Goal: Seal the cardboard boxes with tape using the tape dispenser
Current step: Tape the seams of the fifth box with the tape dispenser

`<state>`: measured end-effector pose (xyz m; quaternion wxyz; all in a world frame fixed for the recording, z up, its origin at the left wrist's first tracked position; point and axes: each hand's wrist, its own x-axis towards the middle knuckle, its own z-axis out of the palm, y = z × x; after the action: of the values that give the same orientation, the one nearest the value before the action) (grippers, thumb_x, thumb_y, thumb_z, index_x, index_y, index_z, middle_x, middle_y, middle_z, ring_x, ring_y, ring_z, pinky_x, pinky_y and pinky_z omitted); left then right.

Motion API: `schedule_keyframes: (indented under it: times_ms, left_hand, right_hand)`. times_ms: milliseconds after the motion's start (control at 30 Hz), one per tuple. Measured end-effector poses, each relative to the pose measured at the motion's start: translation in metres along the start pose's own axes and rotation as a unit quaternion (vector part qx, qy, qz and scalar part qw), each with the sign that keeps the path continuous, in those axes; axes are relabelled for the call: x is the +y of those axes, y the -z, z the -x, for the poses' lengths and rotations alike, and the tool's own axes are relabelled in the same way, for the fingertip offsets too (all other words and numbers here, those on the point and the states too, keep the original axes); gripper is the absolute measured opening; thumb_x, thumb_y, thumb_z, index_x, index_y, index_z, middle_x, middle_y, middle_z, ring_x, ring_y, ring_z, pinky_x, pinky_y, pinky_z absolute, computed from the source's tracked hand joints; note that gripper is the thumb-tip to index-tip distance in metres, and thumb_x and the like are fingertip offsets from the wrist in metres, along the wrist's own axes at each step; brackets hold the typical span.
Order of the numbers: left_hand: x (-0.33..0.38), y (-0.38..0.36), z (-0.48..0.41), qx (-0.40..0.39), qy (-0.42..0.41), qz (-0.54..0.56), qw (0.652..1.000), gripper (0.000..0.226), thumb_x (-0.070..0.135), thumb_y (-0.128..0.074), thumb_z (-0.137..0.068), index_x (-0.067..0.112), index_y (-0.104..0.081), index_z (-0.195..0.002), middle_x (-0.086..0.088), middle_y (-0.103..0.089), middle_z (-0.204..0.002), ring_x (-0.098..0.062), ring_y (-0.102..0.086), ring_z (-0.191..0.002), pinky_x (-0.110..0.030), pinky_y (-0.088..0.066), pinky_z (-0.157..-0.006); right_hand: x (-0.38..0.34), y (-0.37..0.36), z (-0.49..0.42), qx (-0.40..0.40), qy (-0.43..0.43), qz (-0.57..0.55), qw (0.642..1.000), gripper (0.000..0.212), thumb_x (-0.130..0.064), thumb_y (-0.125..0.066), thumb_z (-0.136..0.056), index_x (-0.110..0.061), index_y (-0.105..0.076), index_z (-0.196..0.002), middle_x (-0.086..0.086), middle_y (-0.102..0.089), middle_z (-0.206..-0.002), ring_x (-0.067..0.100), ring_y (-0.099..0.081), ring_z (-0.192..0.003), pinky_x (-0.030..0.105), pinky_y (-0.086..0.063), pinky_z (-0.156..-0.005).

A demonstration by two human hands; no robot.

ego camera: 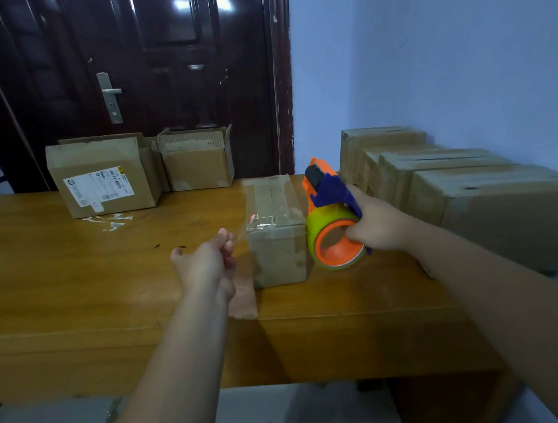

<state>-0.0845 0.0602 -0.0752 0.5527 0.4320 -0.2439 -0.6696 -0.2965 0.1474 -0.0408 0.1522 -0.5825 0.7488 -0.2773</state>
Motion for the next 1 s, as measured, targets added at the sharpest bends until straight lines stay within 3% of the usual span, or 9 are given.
schedule_keyframes:
  times_ms: [167,367,533,600,633,700,767,833,1000]
  left_hand:
    - [0.002,0.008,-0.01,-0.027,0.002,-0.043,0.999,0.088,0.003,-0.065,-0.086,0.027,-0.011,-0.15,-0.011,-0.065,-0.095,-0.007,-0.055,-0.064,-0.021,-0.043,-0.057]
    - [-0.007,0.008,-0.013,-0.023,-0.073,-0.141,0.987,0.081,0.009,-0.066,-0.087,0.029,-0.018,-0.149,-0.006,-0.057,-0.091,-0.012,-0.053,-0.07,-0.024,-0.044,-0.058]
    - [-0.004,0.013,-0.016,-0.06,0.016,-0.24,0.969,0.061,0.019,-0.055,-0.095,0.03,-0.024,-0.146,-0.009,-0.048,-0.081,-0.015,-0.039,-0.057,-0.026,-0.037,-0.048]
    - [-0.008,0.017,-0.012,-0.047,-0.057,-0.296,0.952,0.049,0.008,-0.045,-0.096,0.028,-0.035,-0.14,-0.01,-0.056,-0.096,-0.021,-0.053,-0.063,-0.031,-0.047,-0.051]
    - [-0.01,0.019,-0.01,-0.032,-0.135,-0.309,0.941,0.049,0.003,-0.042,-0.095,0.028,-0.039,-0.137,-0.005,-0.056,-0.108,-0.022,-0.06,-0.079,-0.033,-0.054,-0.062]
    - [-0.011,0.026,-0.001,-0.046,-0.283,-0.305,0.908,0.049,-0.001,-0.038,-0.096,0.026,-0.045,-0.136,0.01,-0.051,-0.122,-0.012,-0.053,-0.113,-0.033,-0.05,-0.091]
    - [-0.012,0.034,0.001,-0.094,-0.358,-0.345,0.862,0.047,0.0,-0.038,-0.096,0.024,-0.048,-0.135,0.011,-0.052,-0.128,-0.008,-0.047,-0.122,-0.035,-0.045,-0.1]
    - [-0.012,0.044,-0.006,-0.115,-0.376,-0.391,0.832,0.051,0.001,-0.041,-0.094,0.026,-0.044,-0.139,0.006,-0.052,-0.135,-0.01,-0.045,-0.126,-0.042,-0.044,-0.103]
    - [-0.01,0.057,-0.006,-0.128,-0.361,-0.412,0.827,0.08,0.019,-0.062,-0.089,0.037,-0.012,-0.149,0.001,-0.032,-0.148,-0.007,-0.033,-0.128,-0.039,-0.037,-0.105]
  right_hand:
    - [-0.002,-0.018,0.007,0.017,0.001,-0.05,0.999,0.05,-0.002,-0.06,-0.086,-0.023,-0.035,-0.124,0.0,-0.053,-0.081,0.013,-0.053,-0.066,0.019,-0.036,-0.05]
    - [-0.006,-0.029,0.007,0.015,-0.005,-0.068,0.998,0.045,-0.005,-0.062,-0.084,-0.023,-0.038,-0.118,0.002,-0.054,-0.087,0.016,-0.054,-0.071,0.023,-0.039,-0.054]
    - [-0.011,-0.03,0.011,0.014,-0.015,-0.075,0.997,0.046,-0.005,-0.06,-0.086,-0.026,-0.036,-0.119,-0.001,-0.052,-0.082,0.013,-0.054,-0.068,0.022,-0.038,-0.053]
    - [-0.016,-0.034,0.012,0.002,-0.023,-0.077,0.997,0.045,-0.007,-0.06,-0.086,-0.027,-0.036,-0.118,0.0,-0.054,-0.084,0.014,-0.055,-0.069,0.023,-0.04,-0.053]
    - [-0.018,-0.038,0.012,-0.008,-0.029,-0.077,0.997,0.045,-0.007,-0.06,-0.085,-0.027,-0.036,-0.117,0.002,-0.056,-0.086,0.017,-0.057,-0.071,0.025,-0.042,-0.054]
    - [-0.021,-0.05,0.012,-0.01,-0.028,-0.067,0.997,0.041,-0.008,-0.06,-0.083,-0.024,-0.039,-0.115,0.005,-0.058,-0.089,0.023,-0.06,-0.075,0.034,-0.047,-0.06]
    - [-0.023,-0.06,0.011,0.008,-0.012,-0.068,0.998,0.037,-0.007,-0.06,-0.081,-0.02,-0.041,-0.111,0.006,-0.056,-0.084,0.024,-0.058,-0.071,0.037,-0.047,-0.059]
    - [-0.025,-0.065,0.009,0.013,-0.013,-0.102,0.995,0.037,-0.008,-0.061,-0.082,-0.02,-0.043,-0.112,0.003,-0.057,-0.082,0.02,-0.057,-0.068,0.031,-0.044,-0.056]
    - [-0.033,-0.072,0.005,0.019,-0.009,-0.168,0.986,0.044,-0.007,-0.063,-0.081,-0.028,-0.043,-0.114,0.002,-0.062,-0.098,0.019,-0.063,-0.082,0.028,-0.05,-0.063]
